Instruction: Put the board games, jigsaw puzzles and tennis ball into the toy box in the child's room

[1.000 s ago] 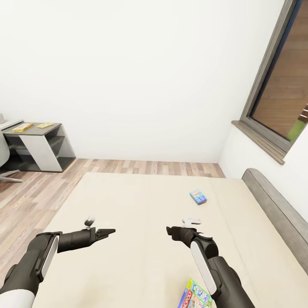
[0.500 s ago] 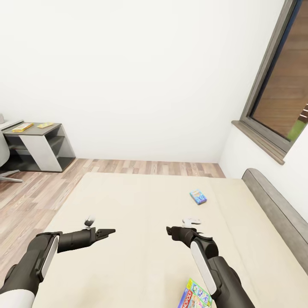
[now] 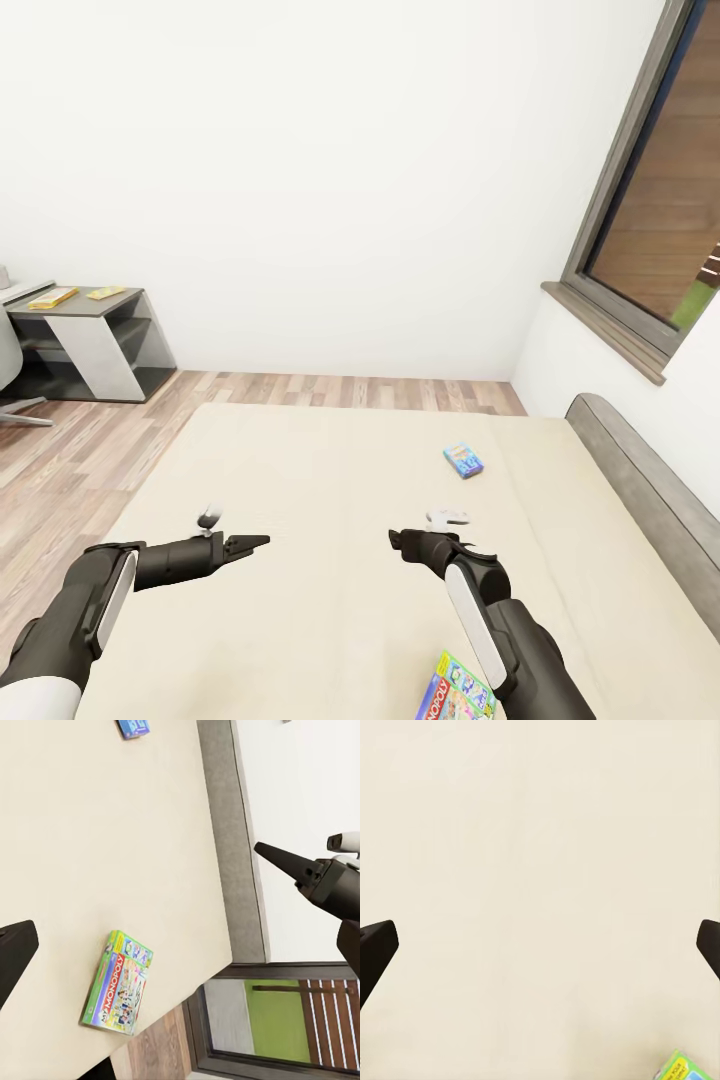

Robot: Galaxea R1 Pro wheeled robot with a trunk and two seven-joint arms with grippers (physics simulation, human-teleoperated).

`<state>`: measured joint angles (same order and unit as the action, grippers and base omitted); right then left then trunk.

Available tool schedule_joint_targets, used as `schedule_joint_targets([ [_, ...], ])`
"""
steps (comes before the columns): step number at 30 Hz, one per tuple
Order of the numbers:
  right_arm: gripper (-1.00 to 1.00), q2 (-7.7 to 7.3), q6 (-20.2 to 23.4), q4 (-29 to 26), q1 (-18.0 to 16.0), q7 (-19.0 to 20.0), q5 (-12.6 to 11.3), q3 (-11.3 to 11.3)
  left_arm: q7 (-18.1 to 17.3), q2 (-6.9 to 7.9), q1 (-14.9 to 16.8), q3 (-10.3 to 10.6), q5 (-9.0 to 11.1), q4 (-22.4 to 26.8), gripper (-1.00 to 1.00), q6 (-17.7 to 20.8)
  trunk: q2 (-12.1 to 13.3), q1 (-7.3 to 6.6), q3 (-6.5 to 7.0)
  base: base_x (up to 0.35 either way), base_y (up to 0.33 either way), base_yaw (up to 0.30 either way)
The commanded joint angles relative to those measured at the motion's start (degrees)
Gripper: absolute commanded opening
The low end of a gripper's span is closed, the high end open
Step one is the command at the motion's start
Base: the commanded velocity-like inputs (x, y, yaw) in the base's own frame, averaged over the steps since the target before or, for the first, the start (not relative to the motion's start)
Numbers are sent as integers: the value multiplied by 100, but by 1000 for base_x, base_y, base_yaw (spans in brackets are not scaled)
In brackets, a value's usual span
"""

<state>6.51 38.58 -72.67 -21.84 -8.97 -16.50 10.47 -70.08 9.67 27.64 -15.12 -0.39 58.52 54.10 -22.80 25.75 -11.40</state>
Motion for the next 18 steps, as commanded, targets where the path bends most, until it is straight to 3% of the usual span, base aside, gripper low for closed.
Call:
schedule_joint_targets([
  [1, 100, 1, 18, -8, -5, -54, -59, 7, -23, 0, 5, -6, -5, 2, 100, 56, -12, 3, -12, 0, 0, 0],
  [18, 100, -23, 26, 39, -21, -64, -138, -136, -23, 0, 5, -1, -5, 2, 100, 56, -12, 3, -13, 0, 0, -5],
])
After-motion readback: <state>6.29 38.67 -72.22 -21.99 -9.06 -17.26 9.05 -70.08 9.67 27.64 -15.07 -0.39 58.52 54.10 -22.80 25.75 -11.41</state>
